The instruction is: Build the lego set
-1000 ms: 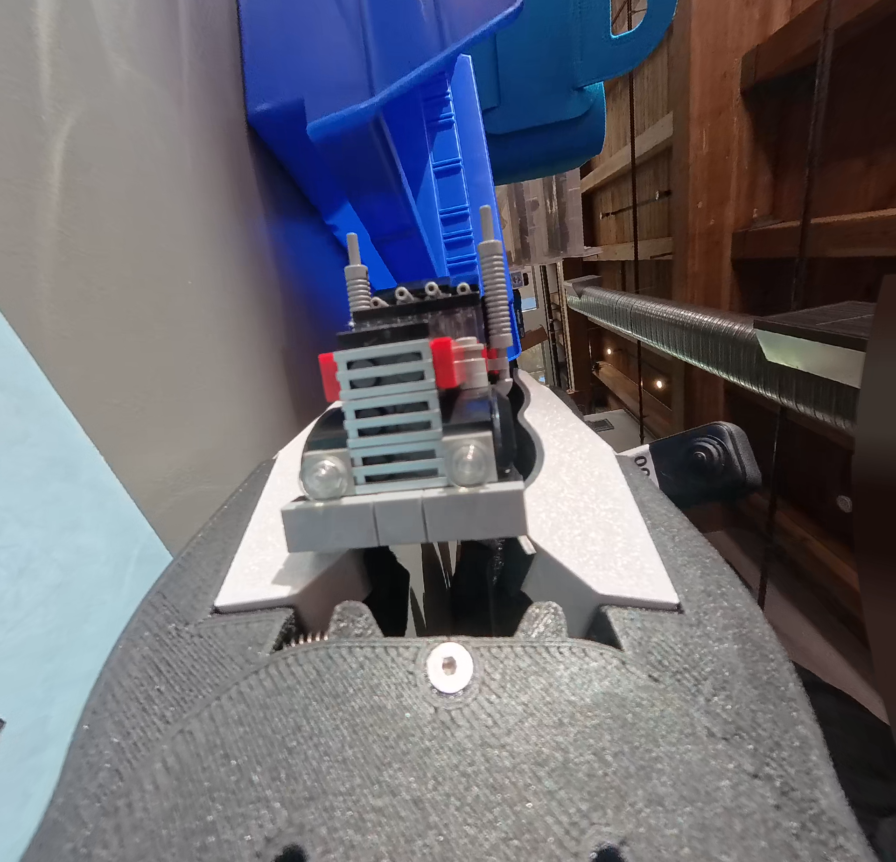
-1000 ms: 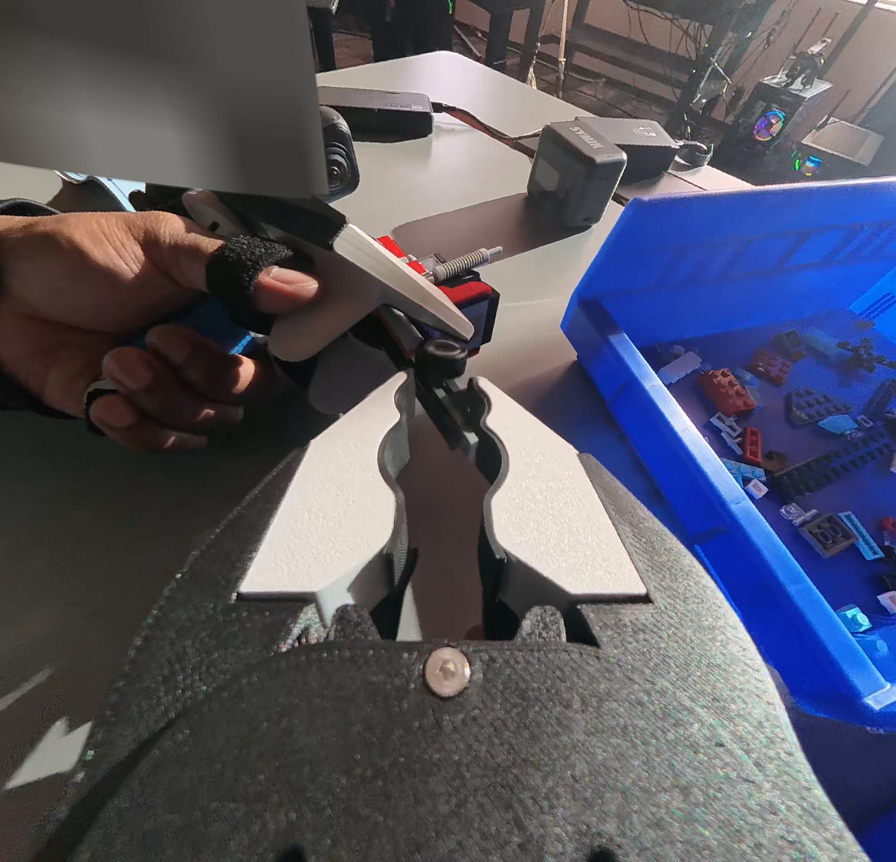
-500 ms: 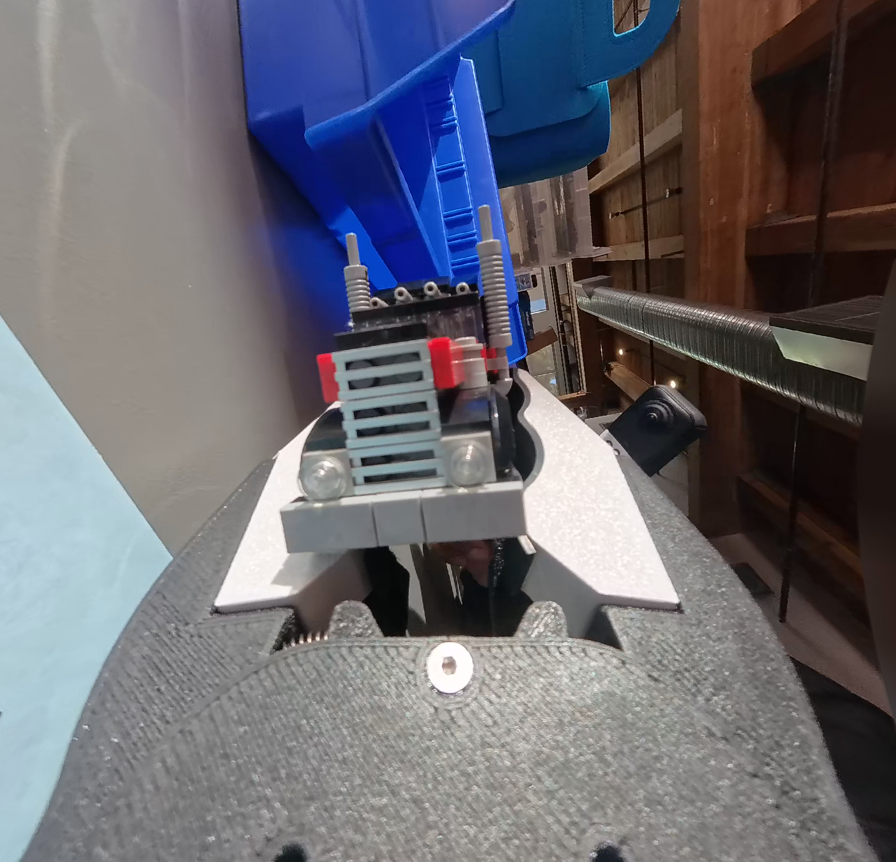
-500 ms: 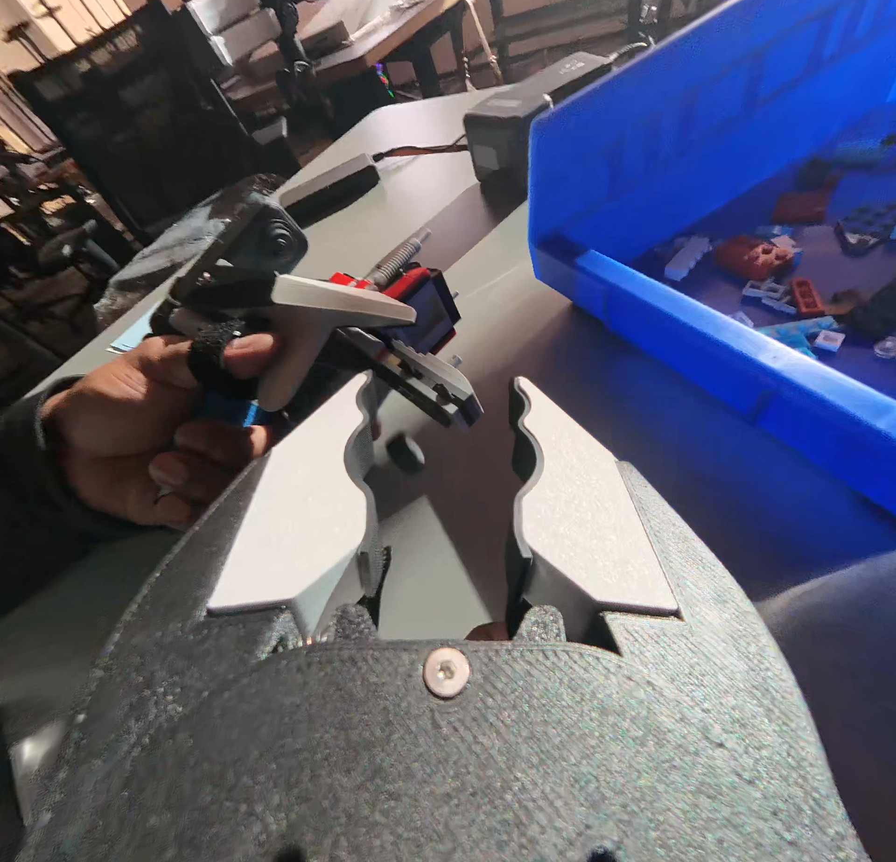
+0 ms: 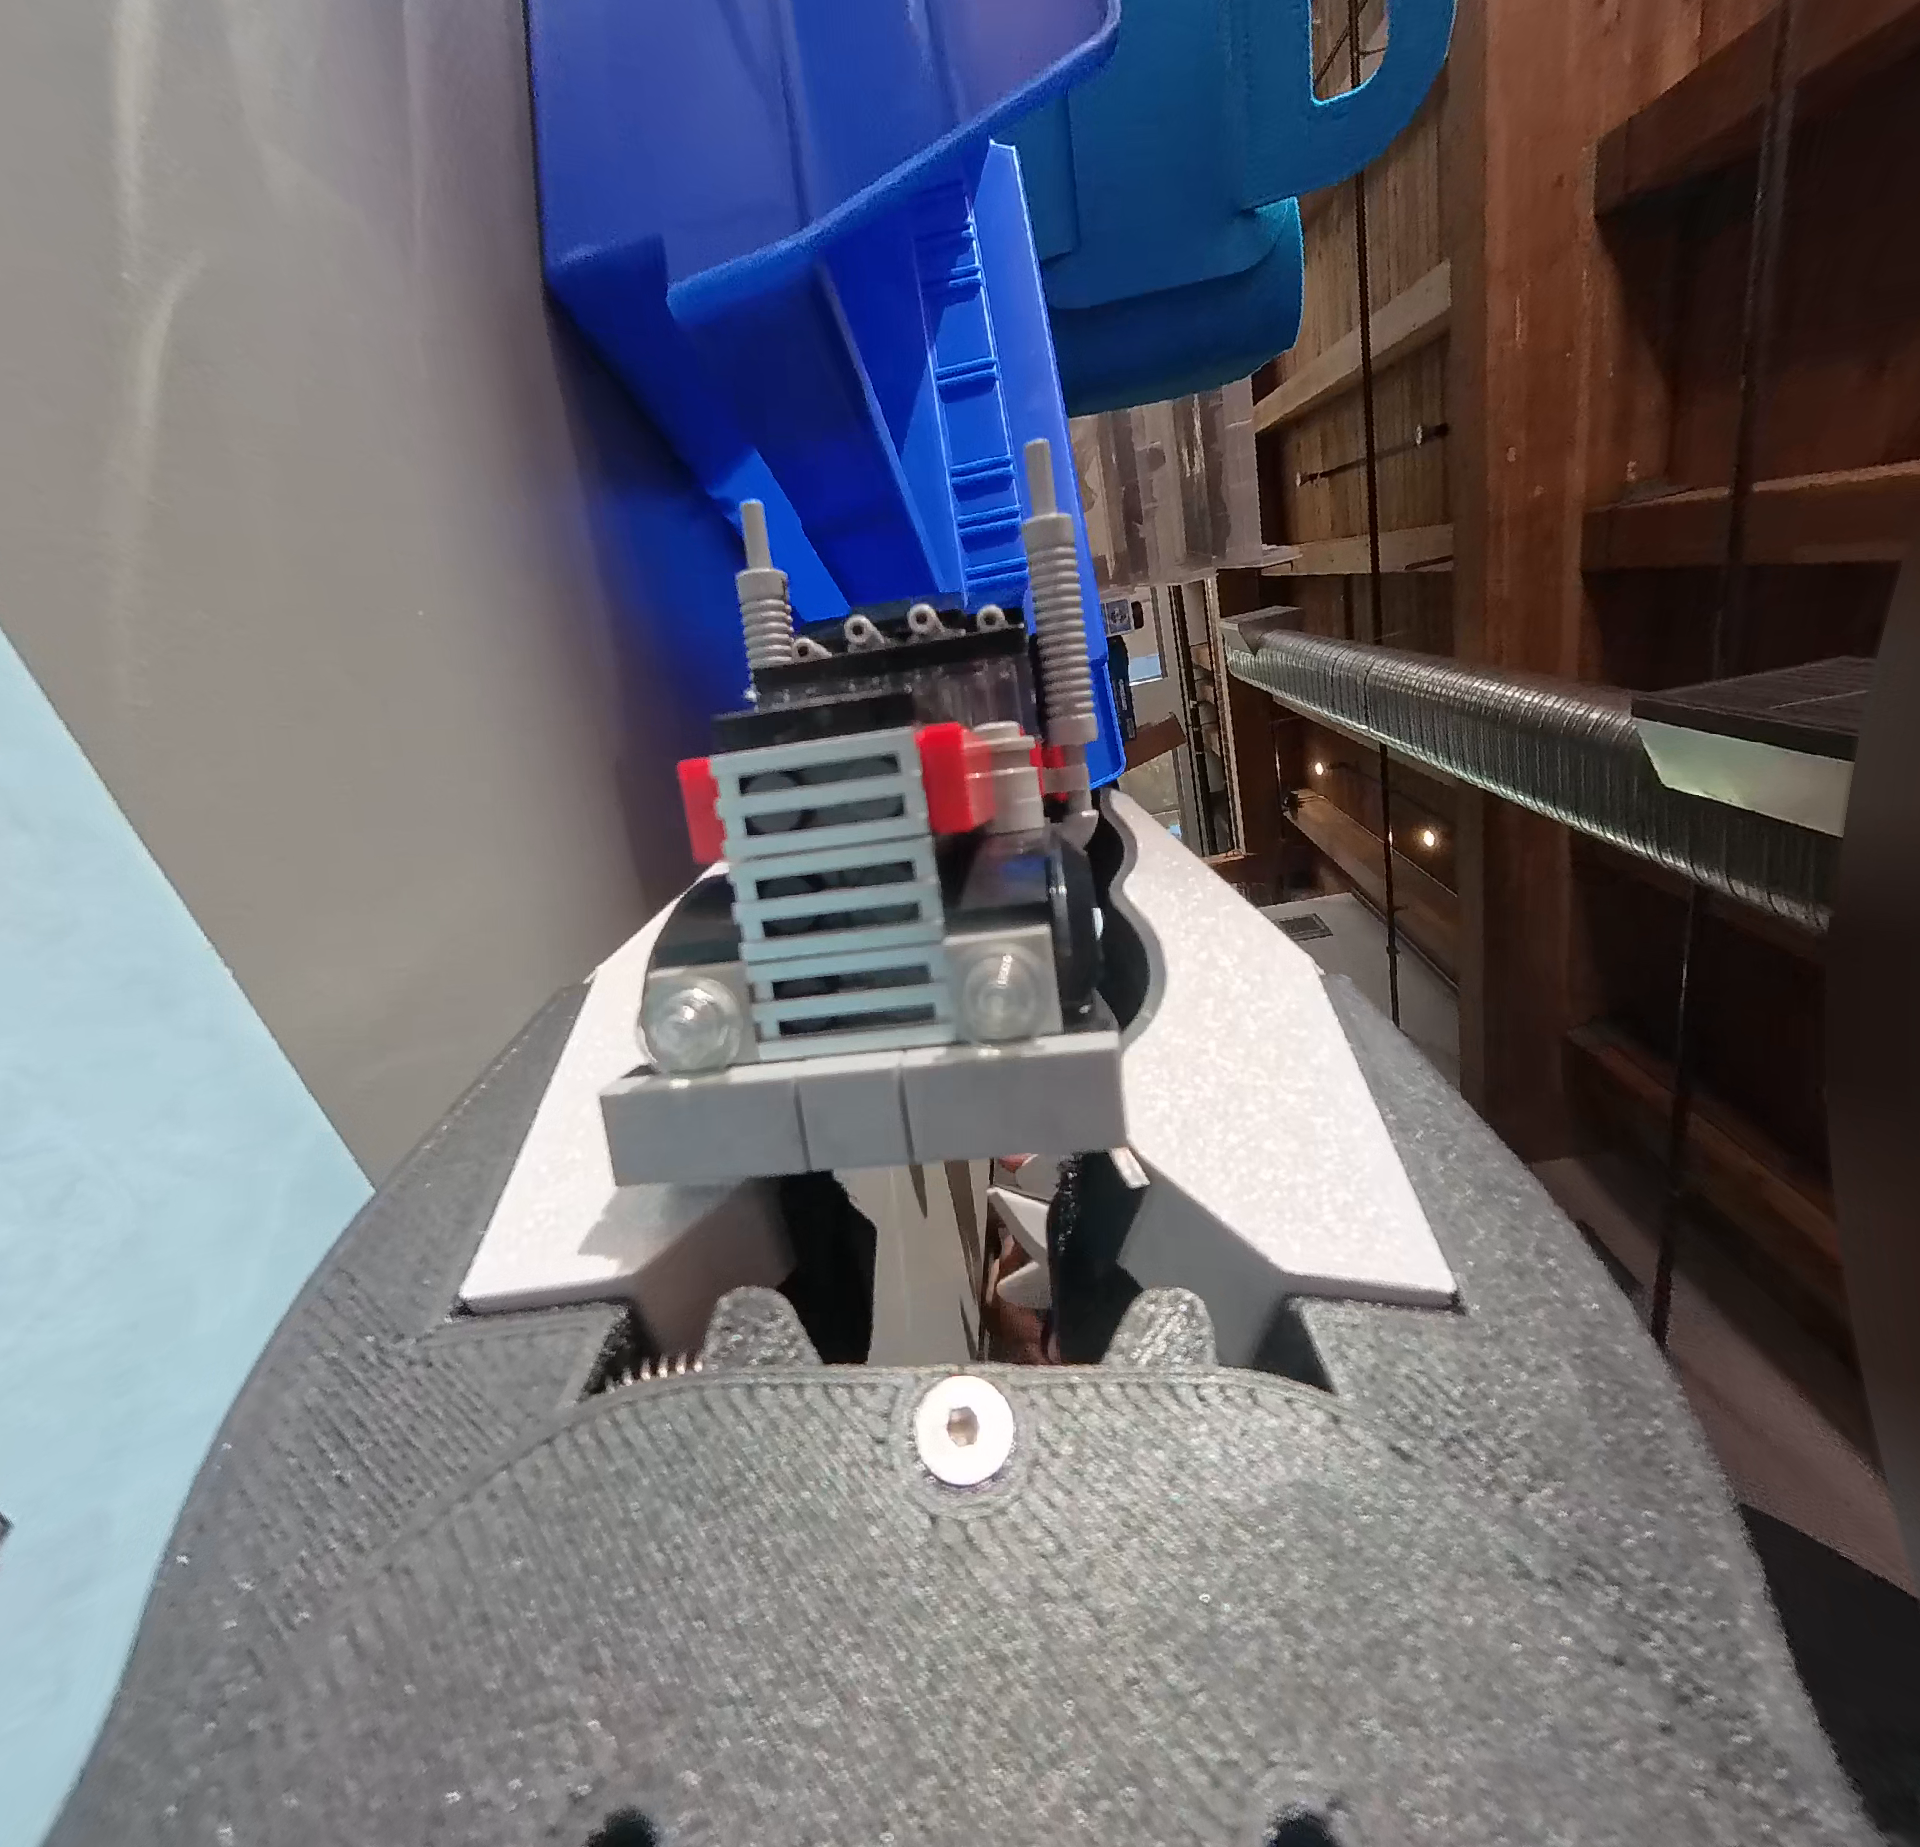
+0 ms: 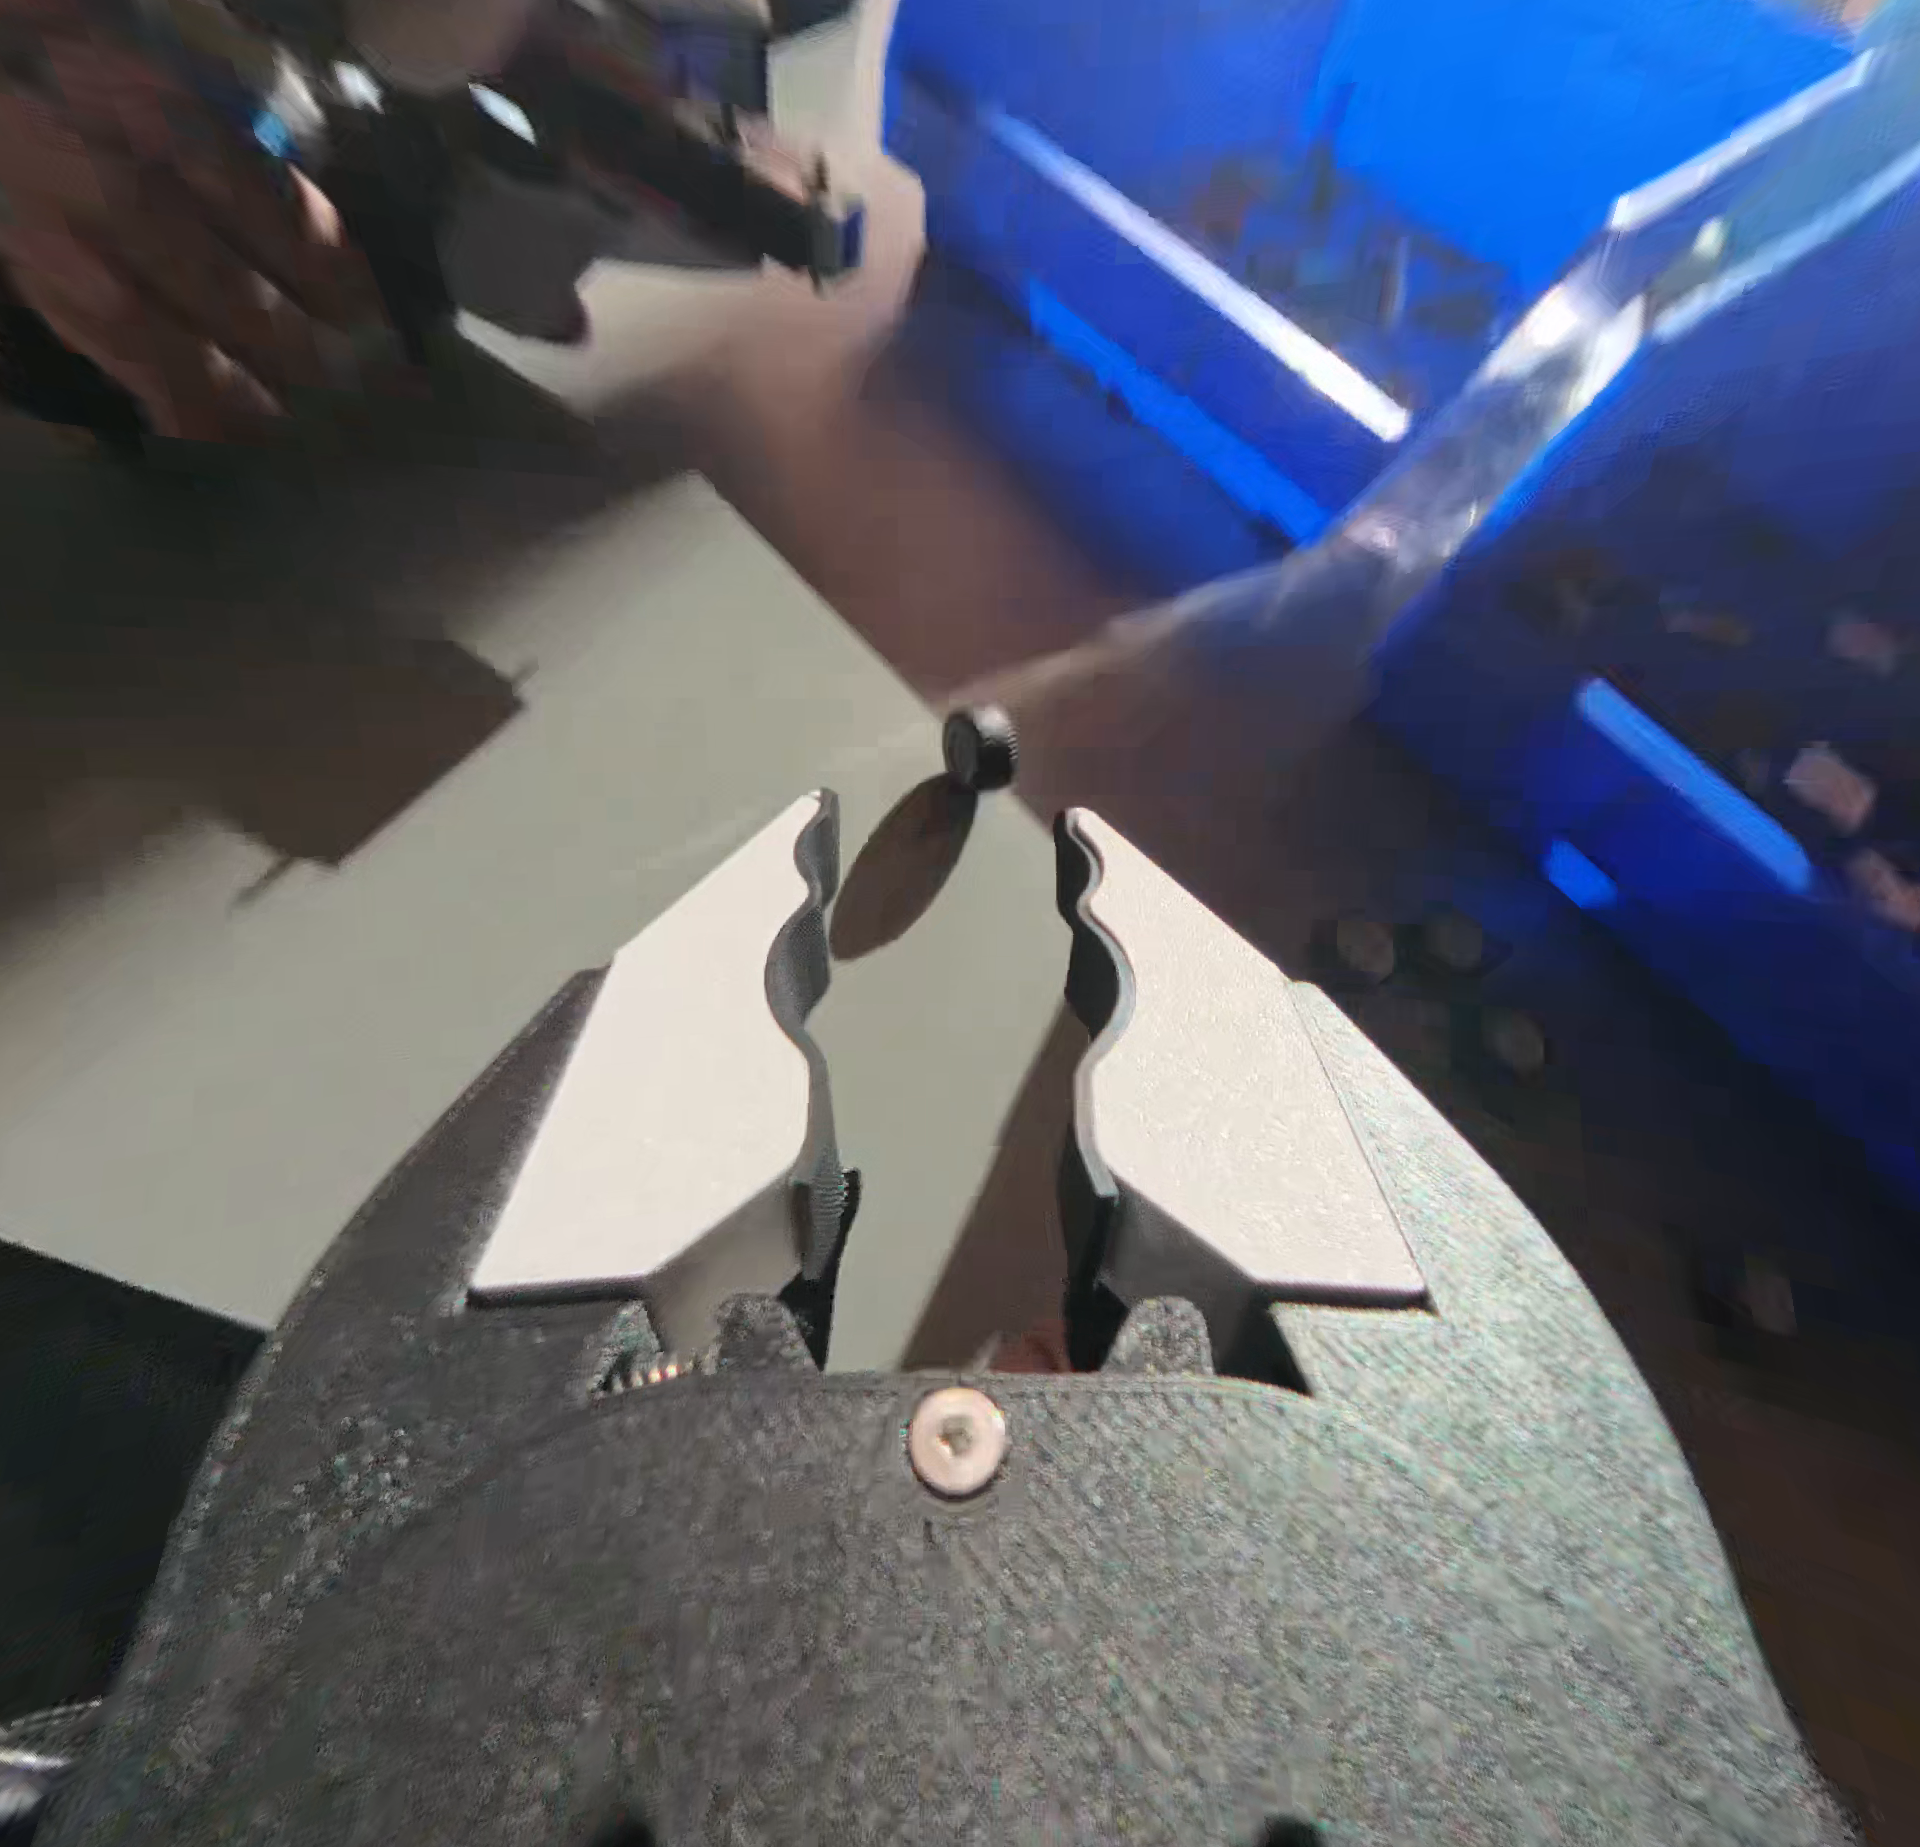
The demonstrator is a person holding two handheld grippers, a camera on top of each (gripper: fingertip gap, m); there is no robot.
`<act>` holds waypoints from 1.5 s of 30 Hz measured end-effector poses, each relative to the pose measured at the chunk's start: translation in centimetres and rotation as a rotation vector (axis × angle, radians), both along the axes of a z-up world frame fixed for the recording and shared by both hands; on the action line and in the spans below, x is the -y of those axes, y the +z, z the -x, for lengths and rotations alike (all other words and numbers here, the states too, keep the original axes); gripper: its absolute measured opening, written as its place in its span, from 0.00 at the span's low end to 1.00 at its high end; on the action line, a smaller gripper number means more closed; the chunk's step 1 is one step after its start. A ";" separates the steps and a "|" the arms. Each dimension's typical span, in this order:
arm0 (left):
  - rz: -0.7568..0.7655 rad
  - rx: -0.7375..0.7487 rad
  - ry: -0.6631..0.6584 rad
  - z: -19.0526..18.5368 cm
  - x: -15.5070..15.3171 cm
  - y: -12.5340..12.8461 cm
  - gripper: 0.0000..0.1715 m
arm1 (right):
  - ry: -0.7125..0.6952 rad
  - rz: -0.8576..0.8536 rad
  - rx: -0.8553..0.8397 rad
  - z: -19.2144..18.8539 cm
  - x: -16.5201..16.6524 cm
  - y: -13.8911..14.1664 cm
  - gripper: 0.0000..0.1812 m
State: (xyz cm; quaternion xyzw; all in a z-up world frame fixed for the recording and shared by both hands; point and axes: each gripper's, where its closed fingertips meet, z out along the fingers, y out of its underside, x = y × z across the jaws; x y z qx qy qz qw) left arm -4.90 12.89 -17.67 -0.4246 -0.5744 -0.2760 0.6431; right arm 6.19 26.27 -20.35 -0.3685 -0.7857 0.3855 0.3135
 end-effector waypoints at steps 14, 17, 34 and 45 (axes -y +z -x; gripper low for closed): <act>0.014 -0.021 -0.015 -0.3 -0.3 0.2 0.30 | -0.208 -0.114 0.186 5.5 -6.4 -2.6 0.22; 0.005 -0.014 -0.018 -0.3 -0.3 0.1 0.30 | -0.231 -0.076 0.129 5.4 -7.1 -1.6 0.22; -0.006 -0.006 -0.023 -0.3 -0.3 0.1 0.30 | -0.236 -0.063 0.212 5.2 -8.8 -2.9 0.12; -0.003 0.001 -0.023 -0.3 -0.3 0.0 0.30 | 0.184 -0.151 0.212 5.7 1.1 -2.2 0.12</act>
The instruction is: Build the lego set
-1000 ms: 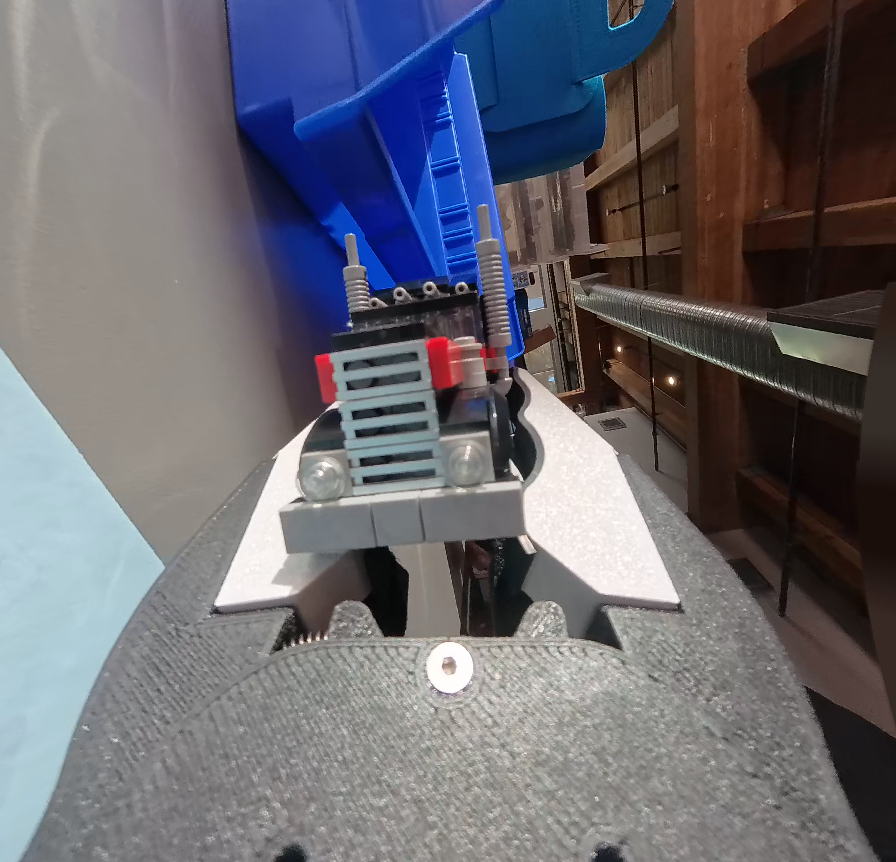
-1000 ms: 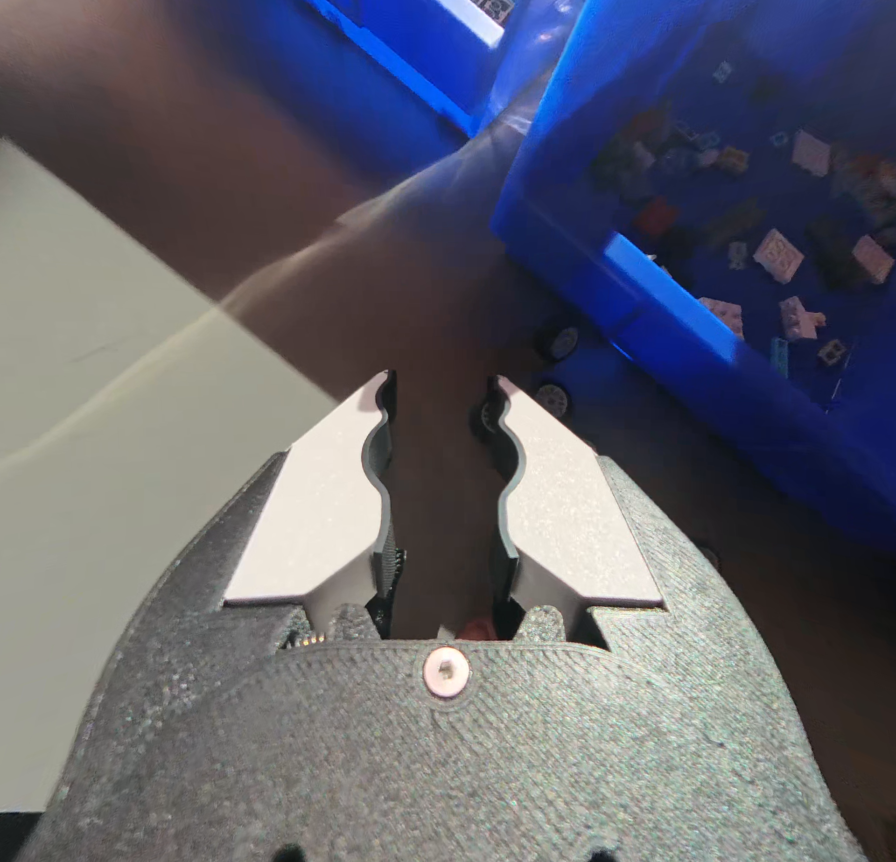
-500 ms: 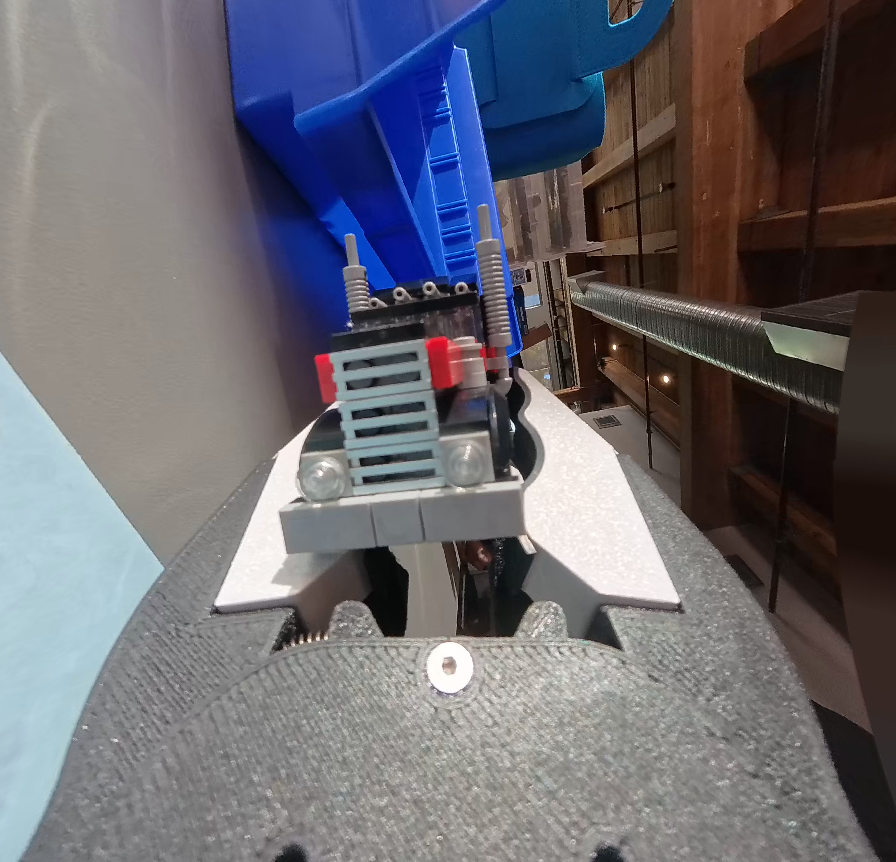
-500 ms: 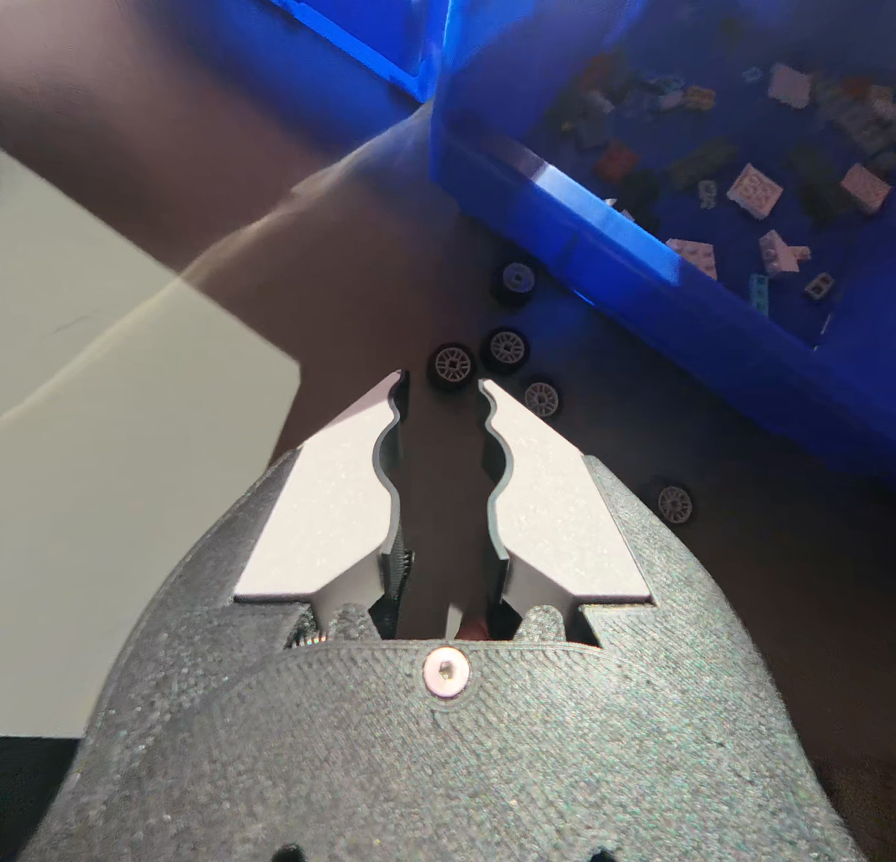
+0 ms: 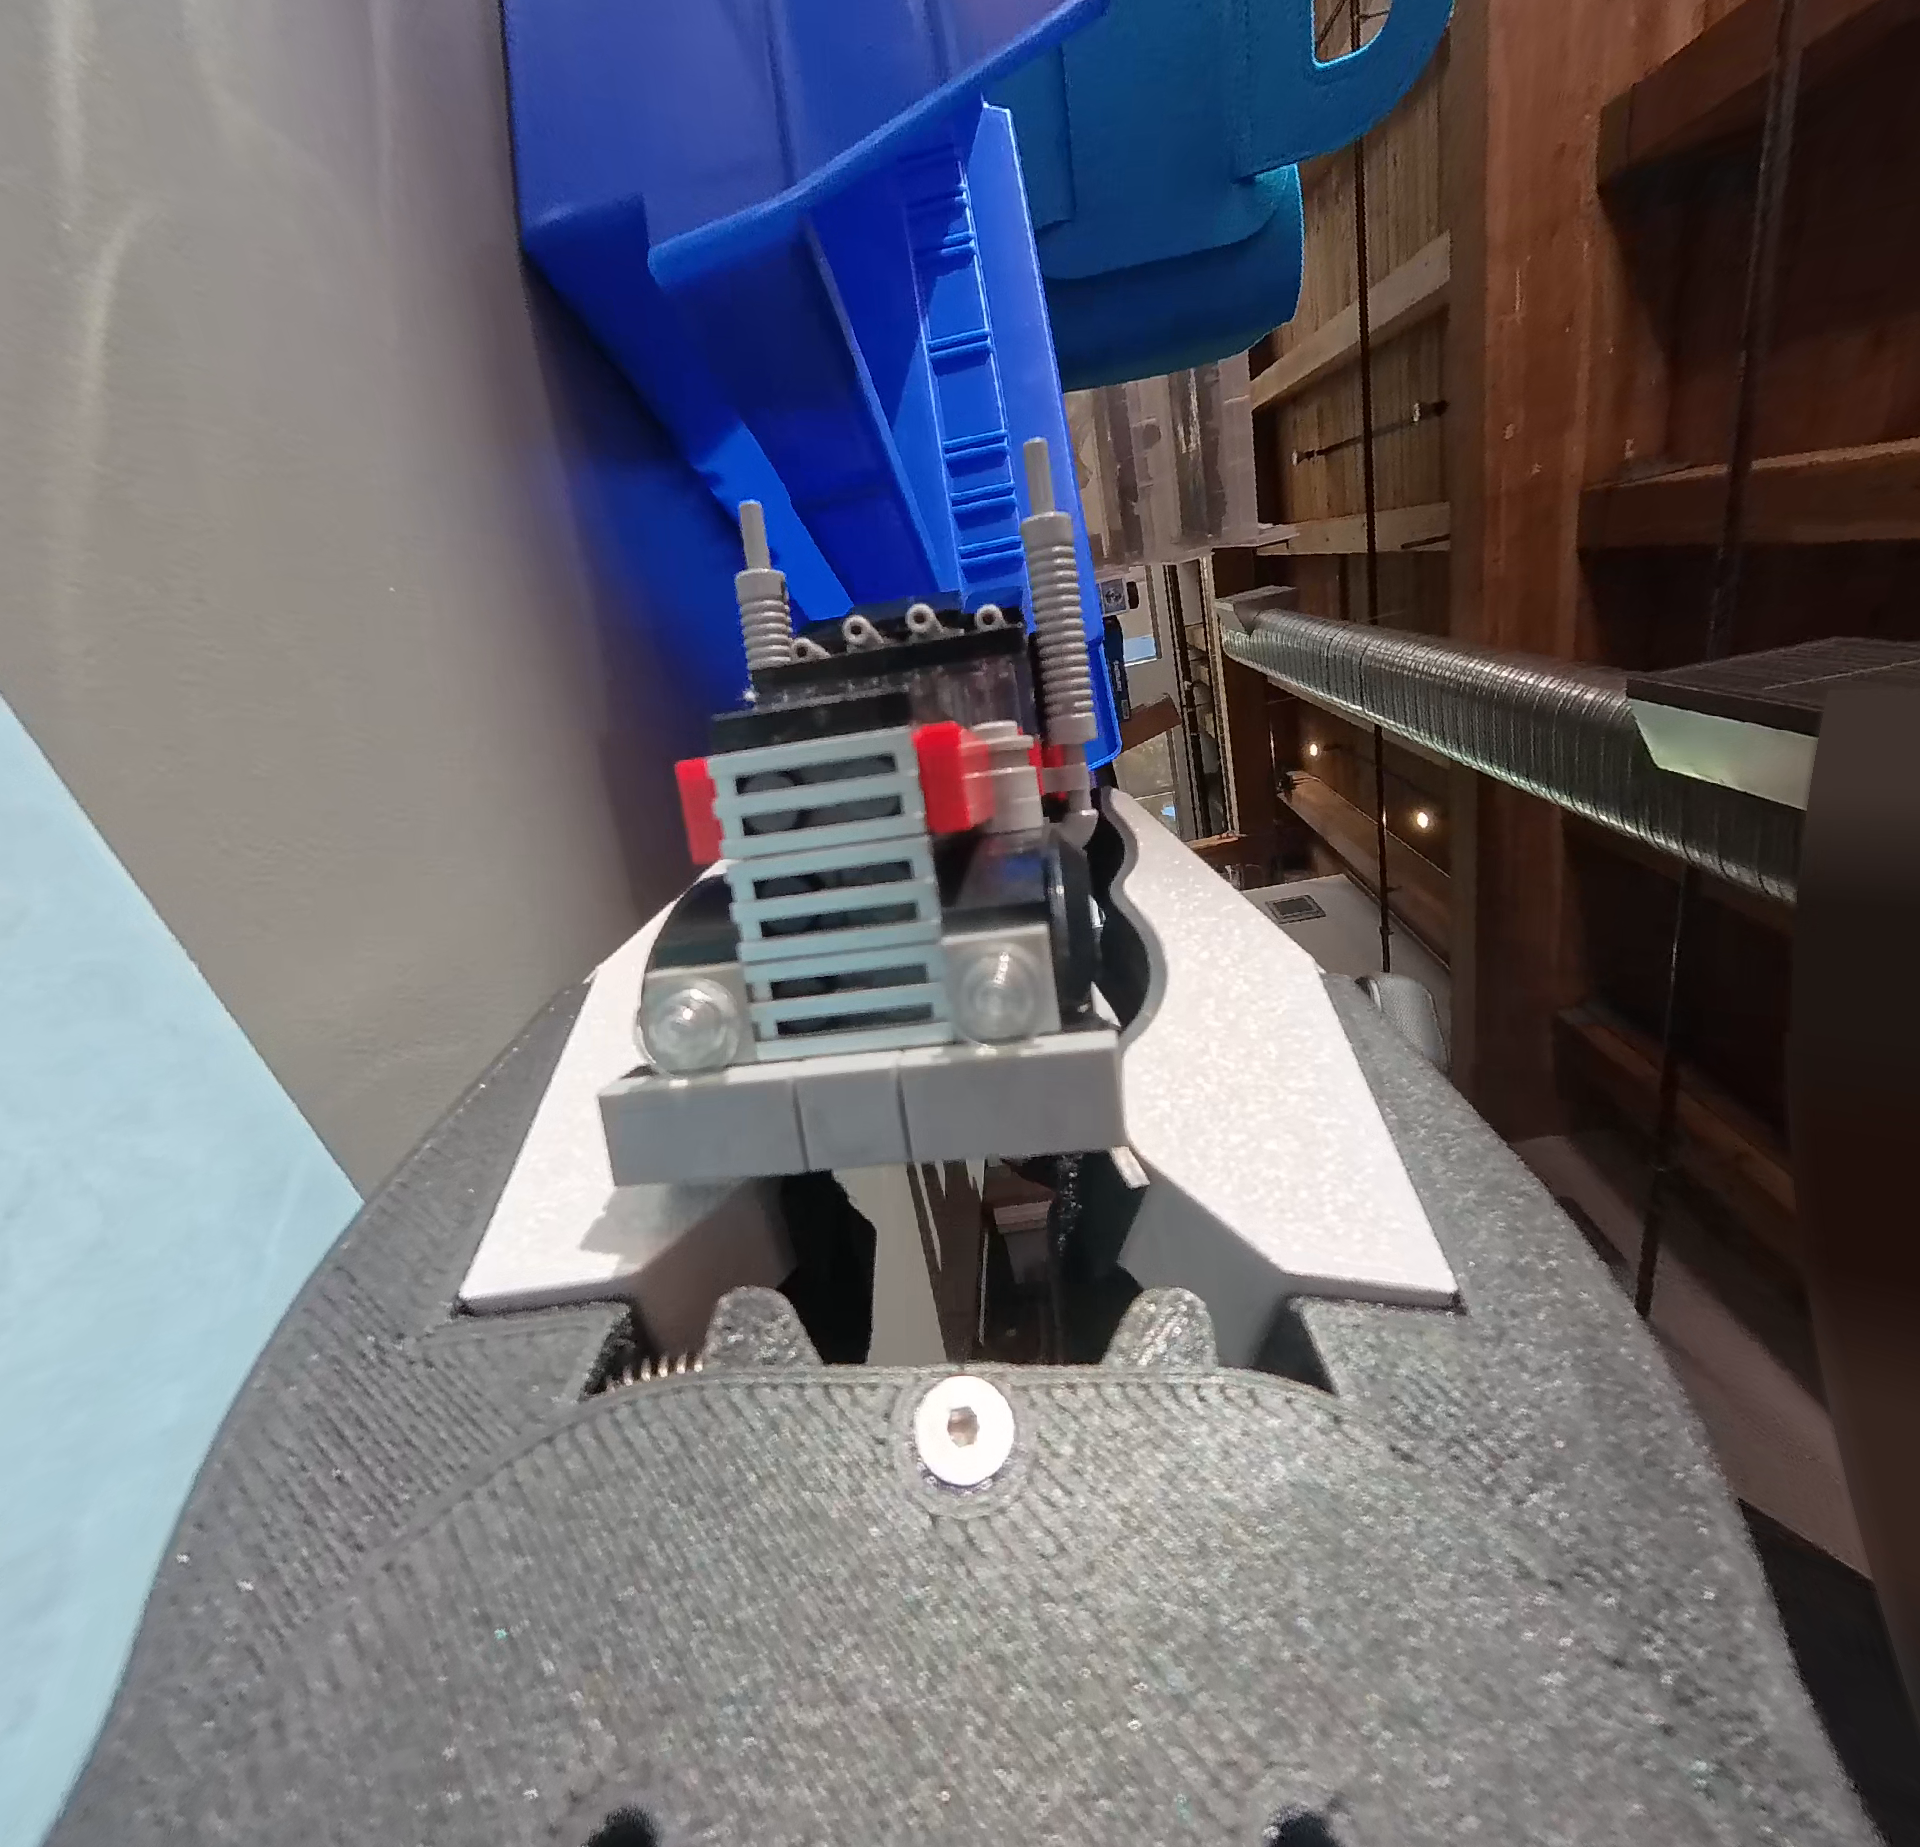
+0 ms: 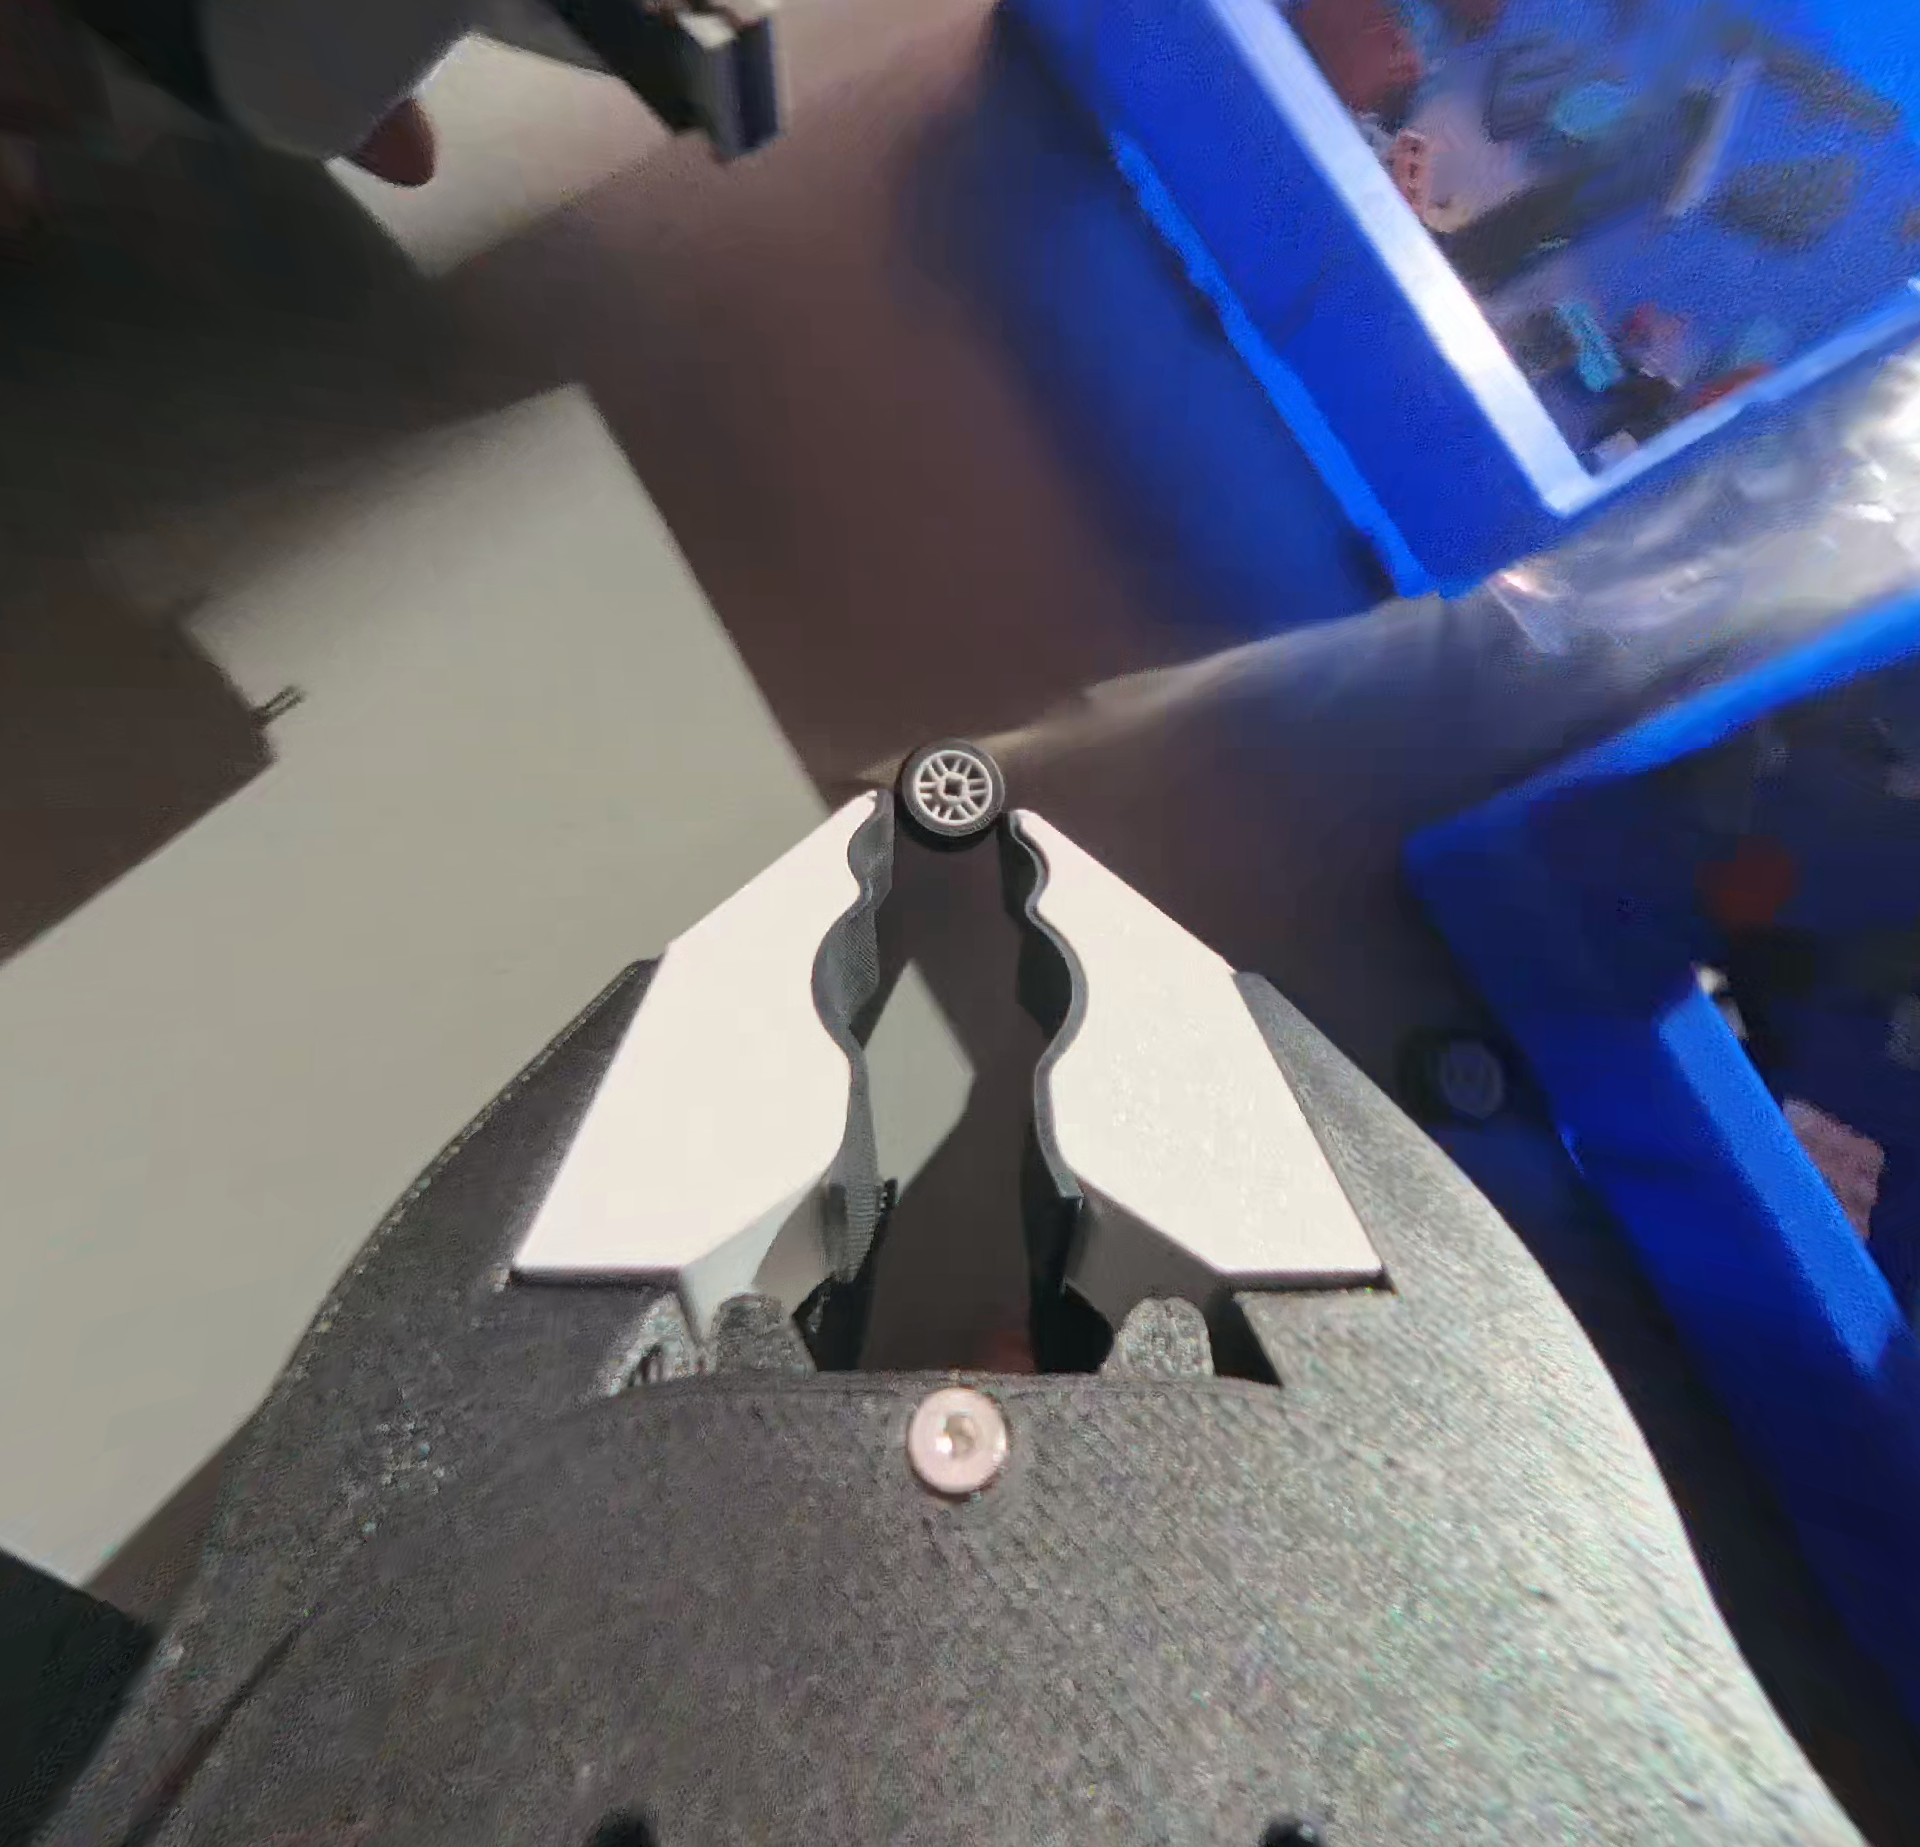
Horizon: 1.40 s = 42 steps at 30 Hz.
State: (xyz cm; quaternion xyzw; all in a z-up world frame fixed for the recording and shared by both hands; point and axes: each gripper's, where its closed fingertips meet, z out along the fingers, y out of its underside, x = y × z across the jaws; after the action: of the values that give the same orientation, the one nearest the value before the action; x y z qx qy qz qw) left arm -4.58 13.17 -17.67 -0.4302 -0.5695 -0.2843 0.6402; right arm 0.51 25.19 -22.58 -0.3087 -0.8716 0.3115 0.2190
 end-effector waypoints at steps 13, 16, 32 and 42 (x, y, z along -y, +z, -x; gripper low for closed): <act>-0.001 0.005 0.018 0.2 0.3 0.0 0.30 | 0.268 -0.046 0.020 1.3 8.1 0.2 0.12; -0.005 0.008 0.021 0.2 0.4 0.0 0.30 | 0.293 -0.108 0.015 1.5 8.2 0.1 0.13; -0.008 0.005 0.030 0.3 0.5 0.0 0.30 | 0.207 0.052 0.046 1.8 7.7 0.4 0.11; -0.009 0.008 0.053 0.7 1.0 0.0 0.30 | 0.249 0.041 0.009 3.3 10.2 0.5 0.11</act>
State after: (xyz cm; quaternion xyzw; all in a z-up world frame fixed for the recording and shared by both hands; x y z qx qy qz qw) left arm -5.25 12.16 -17.65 -0.4110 -0.5820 -0.2713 0.6471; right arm -2.78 15.02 -22.04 -0.2040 -0.8975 0.3529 0.1683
